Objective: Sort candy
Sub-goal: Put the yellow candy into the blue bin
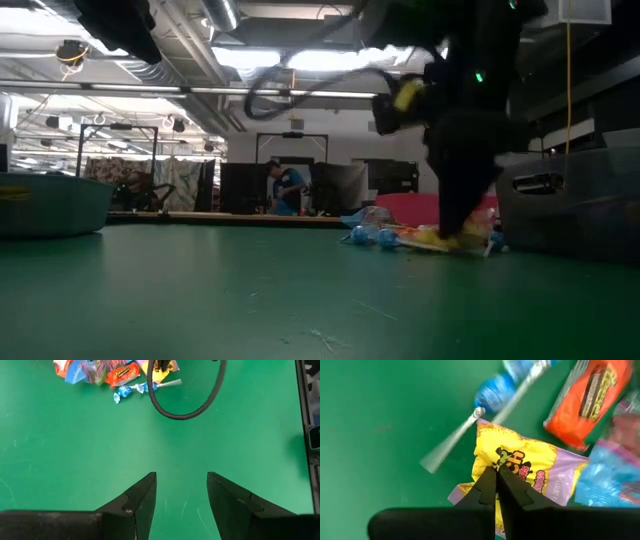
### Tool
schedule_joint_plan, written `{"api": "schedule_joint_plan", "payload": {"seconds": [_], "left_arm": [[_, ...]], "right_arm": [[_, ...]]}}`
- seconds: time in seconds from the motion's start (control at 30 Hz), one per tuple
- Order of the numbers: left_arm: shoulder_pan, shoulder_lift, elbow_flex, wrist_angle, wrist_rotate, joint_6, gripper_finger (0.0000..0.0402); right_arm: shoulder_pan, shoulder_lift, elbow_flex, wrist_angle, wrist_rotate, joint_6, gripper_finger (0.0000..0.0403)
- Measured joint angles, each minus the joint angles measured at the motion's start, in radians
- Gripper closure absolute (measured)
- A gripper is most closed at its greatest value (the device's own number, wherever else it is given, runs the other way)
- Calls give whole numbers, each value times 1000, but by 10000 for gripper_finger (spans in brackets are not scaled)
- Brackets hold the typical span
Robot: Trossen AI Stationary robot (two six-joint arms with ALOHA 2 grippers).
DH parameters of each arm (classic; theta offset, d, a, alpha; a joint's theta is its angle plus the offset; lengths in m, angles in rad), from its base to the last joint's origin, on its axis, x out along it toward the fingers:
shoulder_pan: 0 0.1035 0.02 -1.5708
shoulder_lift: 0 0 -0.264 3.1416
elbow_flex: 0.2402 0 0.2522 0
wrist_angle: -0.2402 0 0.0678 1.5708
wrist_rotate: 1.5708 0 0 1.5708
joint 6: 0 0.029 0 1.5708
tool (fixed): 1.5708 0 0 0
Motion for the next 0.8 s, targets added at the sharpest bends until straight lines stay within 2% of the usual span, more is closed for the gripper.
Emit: {"api": "schedule_joint_plan", "payload": {"seconds": [0.37, 0.53, 0.8], "left_arm": [[0, 0, 0, 81, -7, 244, 239], [0, 1, 0, 141, -15, 379, 239], [0, 46, 0, 286, -100, 670, 239]], "right_arm": [[0, -2, 242, -102, 5, -155, 399], [0, -3, 330, -82, 6, -225, 401], [0, -3, 411, -16, -5, -258, 401]]}}
